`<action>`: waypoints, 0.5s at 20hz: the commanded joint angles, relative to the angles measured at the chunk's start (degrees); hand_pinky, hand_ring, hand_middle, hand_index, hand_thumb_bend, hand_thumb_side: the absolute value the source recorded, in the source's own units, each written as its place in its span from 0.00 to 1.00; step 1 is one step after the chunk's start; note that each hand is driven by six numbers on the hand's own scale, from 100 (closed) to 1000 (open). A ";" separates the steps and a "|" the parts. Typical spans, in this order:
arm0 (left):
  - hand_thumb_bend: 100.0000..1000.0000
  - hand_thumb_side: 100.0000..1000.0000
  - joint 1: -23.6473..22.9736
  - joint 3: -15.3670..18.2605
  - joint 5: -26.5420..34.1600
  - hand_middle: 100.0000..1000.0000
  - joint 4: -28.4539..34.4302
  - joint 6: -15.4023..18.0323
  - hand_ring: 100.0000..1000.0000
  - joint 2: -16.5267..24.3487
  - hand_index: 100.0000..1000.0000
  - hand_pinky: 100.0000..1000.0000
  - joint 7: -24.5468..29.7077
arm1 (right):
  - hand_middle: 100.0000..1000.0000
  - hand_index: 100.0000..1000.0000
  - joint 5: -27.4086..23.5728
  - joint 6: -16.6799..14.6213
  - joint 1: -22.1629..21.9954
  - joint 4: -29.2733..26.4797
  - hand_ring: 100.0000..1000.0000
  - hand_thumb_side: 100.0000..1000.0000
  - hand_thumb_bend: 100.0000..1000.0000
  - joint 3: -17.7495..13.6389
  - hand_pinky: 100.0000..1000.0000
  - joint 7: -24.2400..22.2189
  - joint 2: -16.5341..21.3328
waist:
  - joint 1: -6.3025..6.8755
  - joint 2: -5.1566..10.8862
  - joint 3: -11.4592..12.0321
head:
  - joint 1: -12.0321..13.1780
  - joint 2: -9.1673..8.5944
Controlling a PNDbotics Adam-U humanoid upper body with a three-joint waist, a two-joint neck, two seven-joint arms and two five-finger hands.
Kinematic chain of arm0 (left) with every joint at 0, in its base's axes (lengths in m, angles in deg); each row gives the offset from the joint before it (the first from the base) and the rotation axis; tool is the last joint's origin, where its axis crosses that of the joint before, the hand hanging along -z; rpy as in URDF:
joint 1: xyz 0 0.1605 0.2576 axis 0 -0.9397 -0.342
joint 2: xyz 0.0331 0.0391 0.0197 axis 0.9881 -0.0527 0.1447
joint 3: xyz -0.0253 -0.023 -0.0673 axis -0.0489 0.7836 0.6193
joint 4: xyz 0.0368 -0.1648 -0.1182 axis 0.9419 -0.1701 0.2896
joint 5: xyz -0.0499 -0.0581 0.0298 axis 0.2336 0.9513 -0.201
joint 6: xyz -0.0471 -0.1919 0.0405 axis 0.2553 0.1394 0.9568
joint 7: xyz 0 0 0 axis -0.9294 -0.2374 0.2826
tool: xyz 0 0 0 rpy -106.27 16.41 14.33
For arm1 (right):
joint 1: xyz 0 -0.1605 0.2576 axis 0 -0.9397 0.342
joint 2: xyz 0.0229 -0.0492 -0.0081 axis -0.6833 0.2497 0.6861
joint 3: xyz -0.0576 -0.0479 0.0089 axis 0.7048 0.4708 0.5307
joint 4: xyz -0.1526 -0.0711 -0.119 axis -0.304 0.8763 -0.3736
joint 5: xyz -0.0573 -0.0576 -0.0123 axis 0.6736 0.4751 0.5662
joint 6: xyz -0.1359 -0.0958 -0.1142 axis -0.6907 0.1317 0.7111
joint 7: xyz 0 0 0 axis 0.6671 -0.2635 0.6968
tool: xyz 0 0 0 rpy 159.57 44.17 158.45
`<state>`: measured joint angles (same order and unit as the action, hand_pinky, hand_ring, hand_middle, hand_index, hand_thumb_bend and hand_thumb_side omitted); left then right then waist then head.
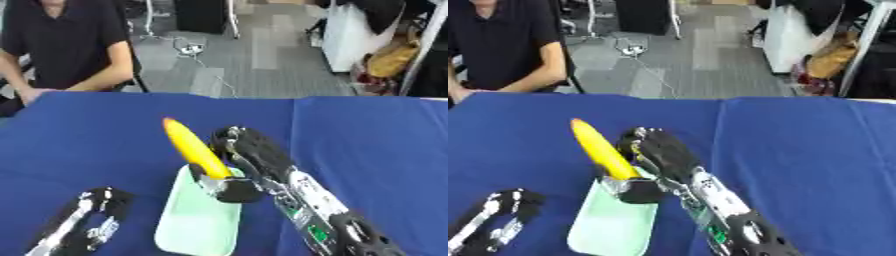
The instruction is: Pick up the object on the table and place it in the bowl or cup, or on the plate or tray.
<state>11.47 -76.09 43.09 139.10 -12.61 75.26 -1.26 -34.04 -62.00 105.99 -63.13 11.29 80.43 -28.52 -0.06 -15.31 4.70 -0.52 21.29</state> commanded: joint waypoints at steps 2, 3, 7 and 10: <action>0.00 0.86 0.59 0.25 -0.08 0.58 0.69 0.11 0.58 0.74 0.74 0.47 0.07 | 0.39 0.50 0.37 -0.46 0.81 -1.39 0.33 0.89 0.00 -0.15 0.11 0.19 0.67 | 0.44 0.95 0.02 | -0.11 -0.82; 0.00 0.86 0.59 0.25 -0.09 0.58 0.71 0.12 0.58 0.74 0.74 0.47 0.07 | 0.40 0.50 0.40 -0.50 0.79 -1.39 0.34 0.89 0.00 -0.15 0.13 0.19 0.69 | 0.45 0.94 0.01 | -0.11 -0.82; 0.00 0.86 0.60 0.26 -0.17 0.59 0.82 0.18 0.58 0.73 0.74 0.47 0.09 | 0.44 0.52 0.53 -0.76 0.73 -1.34 0.38 0.90 0.00 -0.14 0.17 -0.01 0.74 | 0.47 0.92 0.03 | -0.11 -0.79; 0.00 0.86 0.58 0.27 -0.21 0.59 0.82 0.20 0.58 0.74 0.74 0.47 0.09 | 0.48 0.54 0.74 -1.14 0.71 -1.30 0.42 0.91 0.00 -0.13 0.22 -0.33 0.75 | 0.49 0.89 0.07 | -0.09 -0.77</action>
<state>11.47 -76.09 43.09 139.10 -12.58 75.26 -1.23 -33.53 -62.80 105.98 -63.13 11.29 80.04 -28.49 -0.03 -15.31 4.69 -0.52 21.29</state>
